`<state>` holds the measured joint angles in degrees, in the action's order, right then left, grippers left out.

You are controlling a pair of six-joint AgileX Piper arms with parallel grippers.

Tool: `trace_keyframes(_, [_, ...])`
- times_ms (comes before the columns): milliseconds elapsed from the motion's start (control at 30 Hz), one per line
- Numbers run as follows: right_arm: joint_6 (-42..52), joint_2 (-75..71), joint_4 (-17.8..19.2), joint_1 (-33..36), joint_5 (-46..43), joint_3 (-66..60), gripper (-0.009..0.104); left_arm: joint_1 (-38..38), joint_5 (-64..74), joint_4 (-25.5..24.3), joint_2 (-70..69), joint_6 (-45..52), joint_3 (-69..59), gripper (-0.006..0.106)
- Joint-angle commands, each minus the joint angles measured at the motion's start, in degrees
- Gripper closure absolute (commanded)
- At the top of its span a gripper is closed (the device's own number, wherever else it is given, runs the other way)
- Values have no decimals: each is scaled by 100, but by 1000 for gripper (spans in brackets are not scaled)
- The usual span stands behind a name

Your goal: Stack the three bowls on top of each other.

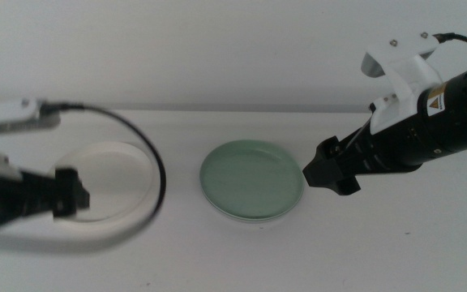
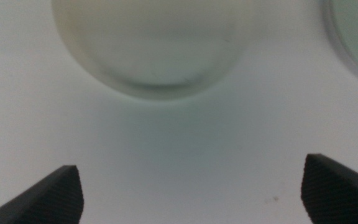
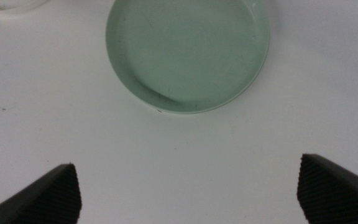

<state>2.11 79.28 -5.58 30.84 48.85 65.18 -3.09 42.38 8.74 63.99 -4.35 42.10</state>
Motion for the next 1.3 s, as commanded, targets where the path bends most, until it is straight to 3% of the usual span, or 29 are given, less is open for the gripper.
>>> trace_keyframes(0, [12,-45,37,17,-50,-23,2,258,519,-9,594,266,678,7])
trace_keyframes(167, [12,-45,37,17,-50,-23,2,699,1095,16,1898,1421,1870,7])
trace_keyframes(367, [12,-45,37,17,-50,-23,2,1337,919,757,3417,2277,2651,7])
trace_keyframes(767, [12,-45,37,17,-50,-23,2,1446,-1,121,4625,2209,2866,10])
trace_keyframes(1133, [12,-45,37,17,-50,-23,2,1446,-120,334,5091,2209,2853,43])
trace_keyframes(1267, [12,-45,37,17,-56,-23,2,1455,30,347,5152,2209,2853,65])
